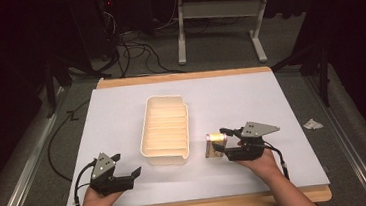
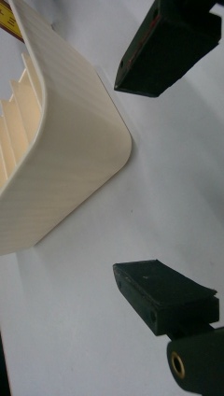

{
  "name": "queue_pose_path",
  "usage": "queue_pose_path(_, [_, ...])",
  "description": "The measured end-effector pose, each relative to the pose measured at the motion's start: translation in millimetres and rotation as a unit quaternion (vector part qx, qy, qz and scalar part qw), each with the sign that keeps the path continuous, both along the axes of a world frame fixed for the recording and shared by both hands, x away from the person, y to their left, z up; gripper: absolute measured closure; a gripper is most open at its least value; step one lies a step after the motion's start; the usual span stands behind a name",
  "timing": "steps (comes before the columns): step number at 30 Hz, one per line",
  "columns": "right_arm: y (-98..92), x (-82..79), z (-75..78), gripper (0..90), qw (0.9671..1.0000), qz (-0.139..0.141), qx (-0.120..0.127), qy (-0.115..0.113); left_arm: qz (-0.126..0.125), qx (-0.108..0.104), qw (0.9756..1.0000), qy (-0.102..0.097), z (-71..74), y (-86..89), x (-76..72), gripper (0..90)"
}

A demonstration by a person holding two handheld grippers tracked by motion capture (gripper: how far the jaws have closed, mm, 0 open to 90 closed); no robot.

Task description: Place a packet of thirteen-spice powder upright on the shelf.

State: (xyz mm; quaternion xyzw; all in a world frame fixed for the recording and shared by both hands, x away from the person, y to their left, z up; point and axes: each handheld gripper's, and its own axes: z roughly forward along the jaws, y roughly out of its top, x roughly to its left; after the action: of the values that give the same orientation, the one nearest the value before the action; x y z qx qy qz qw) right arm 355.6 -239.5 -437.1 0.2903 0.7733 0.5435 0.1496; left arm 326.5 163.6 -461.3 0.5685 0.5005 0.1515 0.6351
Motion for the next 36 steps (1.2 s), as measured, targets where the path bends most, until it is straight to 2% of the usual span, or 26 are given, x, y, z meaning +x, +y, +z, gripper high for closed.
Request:
queue_pose_path(7, [8.0, 3.8, -1.5, 37.2, 0.9998, 0.016, -0.001, 0.009, -0.001, 0.002, 1.0000, 0.000, -0.5, -0.8, 0.3, 11.8])
queue_pose_path(14, [4.9, 2.3, 0.0, 55.6, 0.9995, 0.029, 0.007, 0.008, -0.001, 0.002, 1.0000, -0.001, 0.2, -0.2, -0.6, 11.9])
queue_pose_path(20, [4.0, -1.0, 0.7, 65.3, 0.9993, 0.037, 0.004, 0.005, -0.001, 0.002, 1.0000, -0.002, 0.4, 0.2, -0.6, 11.8])
queue_pose_path(25, [4.7, -2.9, 1.5, 66.7, 0.9994, 0.035, -0.003, 0.002, 0.000, 0.001, 1.0000, -0.002, 0.8, 0.6, -0.6, 11.9])
queue_pose_path(32, [0.7, -1.0, 1.9, 68.1, 0.9997, 0.020, 0.000, 0.013, 0.000, -0.001, 1.0000, -0.002, 1.2, 1.1, -0.9, 11.9])
queue_pose_path(36, [1.5, -2.2, 2.7, 68.4, 0.9998, 0.017, -0.007, 0.010, 0.001, -0.001, 1.0000, -0.003, 1.3, 1.3, -0.5, 11.9])
